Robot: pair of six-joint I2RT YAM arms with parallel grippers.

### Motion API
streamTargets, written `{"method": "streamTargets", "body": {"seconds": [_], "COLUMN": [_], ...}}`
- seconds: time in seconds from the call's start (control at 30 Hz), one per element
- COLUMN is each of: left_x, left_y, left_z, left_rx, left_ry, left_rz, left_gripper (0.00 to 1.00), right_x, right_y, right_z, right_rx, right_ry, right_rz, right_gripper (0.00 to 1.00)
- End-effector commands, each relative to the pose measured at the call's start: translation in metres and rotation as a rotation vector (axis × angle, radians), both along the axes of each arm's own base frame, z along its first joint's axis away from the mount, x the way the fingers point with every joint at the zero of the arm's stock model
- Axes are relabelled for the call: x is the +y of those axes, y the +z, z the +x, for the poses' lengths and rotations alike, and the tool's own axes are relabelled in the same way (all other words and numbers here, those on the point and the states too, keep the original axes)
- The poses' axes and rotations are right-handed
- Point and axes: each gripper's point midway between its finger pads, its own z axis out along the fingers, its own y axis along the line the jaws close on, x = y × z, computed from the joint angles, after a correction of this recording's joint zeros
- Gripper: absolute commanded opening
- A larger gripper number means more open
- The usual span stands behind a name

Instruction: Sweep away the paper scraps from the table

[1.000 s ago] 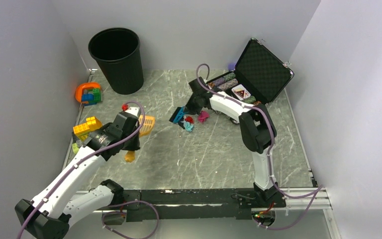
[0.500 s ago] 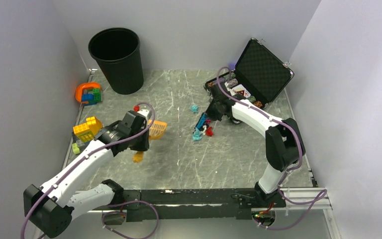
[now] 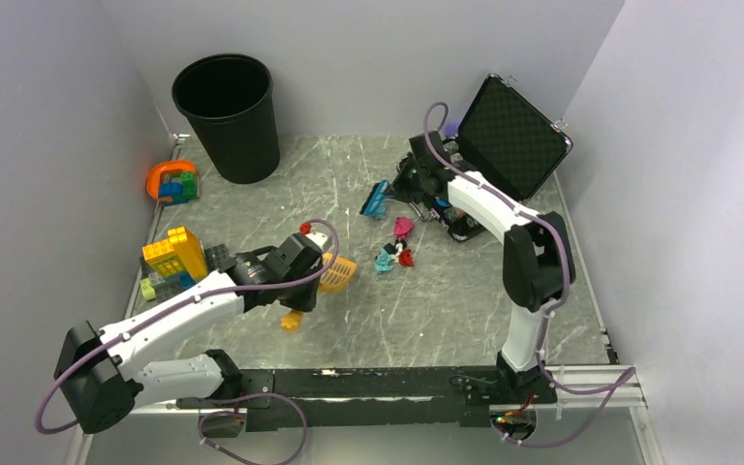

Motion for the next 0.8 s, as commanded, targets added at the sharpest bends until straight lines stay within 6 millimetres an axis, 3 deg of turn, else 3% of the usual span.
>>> {"method": "streamTargets", "body": {"seconds": [0.0, 0.17, 0.3, 0.57, 0.67, 0.77], "left_x": [-0.016, -0.027, -0.034, -0.065, -0.072, -0.081], "left_y": [0.004, -0.001, -0.007, -0.014, -0.02, -0.023], "left_z": [0.009, 0.007, 0.003, -0.007, -0.008, -0.009], "left_rx": [-0.035, -0.026, -0.019, -0.008, -0.001, -0.005], "left_ry": [0.001, -0.047, -0.078, -0.198, -0.224, -0.27], "left_rz": [-0.021, -0.005, 0.005, 0.004, 0.024, 0.032], "left_gripper": [0.0, 0.0, 0.0, 0.0, 0.0, 0.0], "right_x": [0.007, -0.023, -0.052, -0.069, -0.066, -0.062], "right_y": [-0.01, -0.05, -0.062, -0.055, -0.04, -0.011], "right_z": [0.029, 0.028, 0.009, -0.049, -0.058, -0.056], "right_rx": [0.018, 0.142, 0.179, 0.157, 0.115, 0.026], "right_ry": [-0.05, -0.158, -0.226, -0.243, -0.192, -0.097], "right_rz": [0.032, -0.063, -0.075, 0.014, 0.043, 0.037], "right_gripper": [0.0, 0.0, 0.0, 0.0, 0.0, 0.0]}}
